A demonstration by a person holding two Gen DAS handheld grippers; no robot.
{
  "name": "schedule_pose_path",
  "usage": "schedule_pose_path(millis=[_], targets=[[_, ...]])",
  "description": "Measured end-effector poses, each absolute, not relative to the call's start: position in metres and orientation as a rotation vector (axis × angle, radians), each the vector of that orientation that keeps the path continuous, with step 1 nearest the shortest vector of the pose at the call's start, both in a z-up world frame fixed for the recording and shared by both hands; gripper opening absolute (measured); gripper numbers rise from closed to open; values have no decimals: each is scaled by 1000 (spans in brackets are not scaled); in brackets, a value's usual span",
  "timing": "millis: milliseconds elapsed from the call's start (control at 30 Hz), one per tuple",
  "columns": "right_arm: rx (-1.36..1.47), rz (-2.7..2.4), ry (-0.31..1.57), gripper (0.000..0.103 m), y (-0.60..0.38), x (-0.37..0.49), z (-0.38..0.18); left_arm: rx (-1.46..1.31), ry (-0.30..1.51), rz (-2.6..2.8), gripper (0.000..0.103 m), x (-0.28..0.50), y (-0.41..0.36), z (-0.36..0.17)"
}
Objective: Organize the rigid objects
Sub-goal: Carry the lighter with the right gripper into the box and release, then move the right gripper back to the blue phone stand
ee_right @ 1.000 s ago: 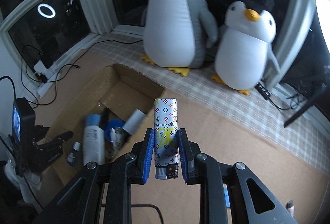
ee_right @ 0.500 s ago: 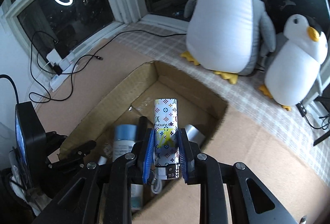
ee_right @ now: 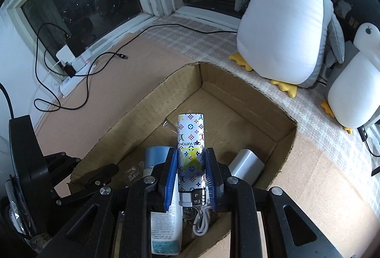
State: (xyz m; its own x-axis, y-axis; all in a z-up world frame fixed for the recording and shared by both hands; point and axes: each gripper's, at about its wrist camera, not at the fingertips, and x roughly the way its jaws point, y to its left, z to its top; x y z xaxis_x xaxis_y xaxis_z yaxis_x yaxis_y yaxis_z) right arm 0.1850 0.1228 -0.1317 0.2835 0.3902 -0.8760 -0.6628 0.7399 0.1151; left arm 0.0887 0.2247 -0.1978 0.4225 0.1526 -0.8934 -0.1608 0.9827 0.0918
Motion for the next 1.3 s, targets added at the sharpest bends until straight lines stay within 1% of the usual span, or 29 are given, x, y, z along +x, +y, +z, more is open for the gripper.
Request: schedule_pose_path(millis=[67,133,200,300,467,533,600,867,967,1300], targets=[[-306,714,1067,21,125,184,-133,-8,1117,196,20,89,225,-198],[-310,713,1064,24,125,183,-133,-8,1117,196,20,89,225,-198],[-310,710,1060,32,125,183,-133,-8,1117,196,20,89,225,-198],[-311,705,1053,39,125,184,-132,-8,1117,196,20,89,225,-198],[-313,698,1053,41,121,184,-132,-8,1117,196,20,88,225,-198],[-314,696,1051,44,120,182,-131,-8,1117,196,20,88,225,-198],[-316,694,1047,50,118,181,-130,-7,1117,196,20,88,225,-198],[-316,680,1036,53,109,178,-127,-7,1116,196,20,88,225,-198],[-319,674,1033,56,105,176,-126,-6,1116,196,20,88,225,-198],[-302,663,1023,56,85,167,-123,-2,1116,199,20,89,228,-196]])
